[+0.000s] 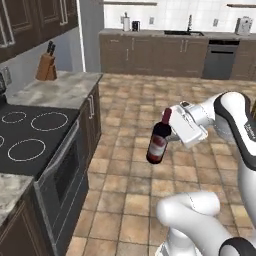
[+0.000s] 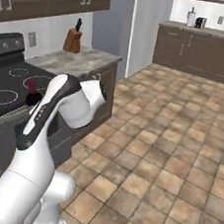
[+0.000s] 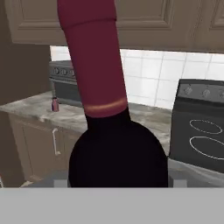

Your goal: Place the drinks on the dining counter in a tight cluster.

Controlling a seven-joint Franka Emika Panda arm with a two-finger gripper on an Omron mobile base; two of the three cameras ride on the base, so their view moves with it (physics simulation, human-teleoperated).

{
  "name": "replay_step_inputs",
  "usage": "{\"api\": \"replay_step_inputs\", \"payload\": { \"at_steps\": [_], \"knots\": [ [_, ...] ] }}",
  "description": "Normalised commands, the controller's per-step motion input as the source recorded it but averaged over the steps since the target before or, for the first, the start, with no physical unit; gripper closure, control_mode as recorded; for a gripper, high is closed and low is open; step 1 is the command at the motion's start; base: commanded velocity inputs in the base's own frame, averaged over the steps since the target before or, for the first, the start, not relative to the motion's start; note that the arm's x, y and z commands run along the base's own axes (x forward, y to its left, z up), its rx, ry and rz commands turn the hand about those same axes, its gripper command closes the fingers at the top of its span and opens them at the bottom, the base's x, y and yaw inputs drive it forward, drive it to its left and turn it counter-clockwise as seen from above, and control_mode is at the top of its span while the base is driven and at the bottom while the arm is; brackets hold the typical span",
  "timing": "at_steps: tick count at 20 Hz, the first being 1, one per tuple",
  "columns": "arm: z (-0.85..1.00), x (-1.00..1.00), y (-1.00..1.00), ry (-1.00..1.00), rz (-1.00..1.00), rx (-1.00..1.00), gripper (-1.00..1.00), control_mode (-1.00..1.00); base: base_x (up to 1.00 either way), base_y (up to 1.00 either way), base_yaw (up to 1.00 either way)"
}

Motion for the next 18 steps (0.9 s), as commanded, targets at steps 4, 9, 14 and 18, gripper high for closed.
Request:
{"api": "replay_step_inputs", "payload": {
  "at_steps": [4,9,14,18],
  "knots": [
    [0.00,0.00,0.00,0.00,0.00,0.00,1.00,1.00,0.00,0.00,-1.00],
    [0.00,0.00,0.00,0.00,0.00,0.00,1.00,1.00,0.00,0.00,-0.99],
    [0.00,0.00,0.00,0.00,0.00,0.00,1.00,1.00,0.00,0.00,-0.98],
    [0.00,0.00,0.00,0.00,0.00,0.00,1.00,1.00,0.00,0.00,-0.98]
  ]
}}
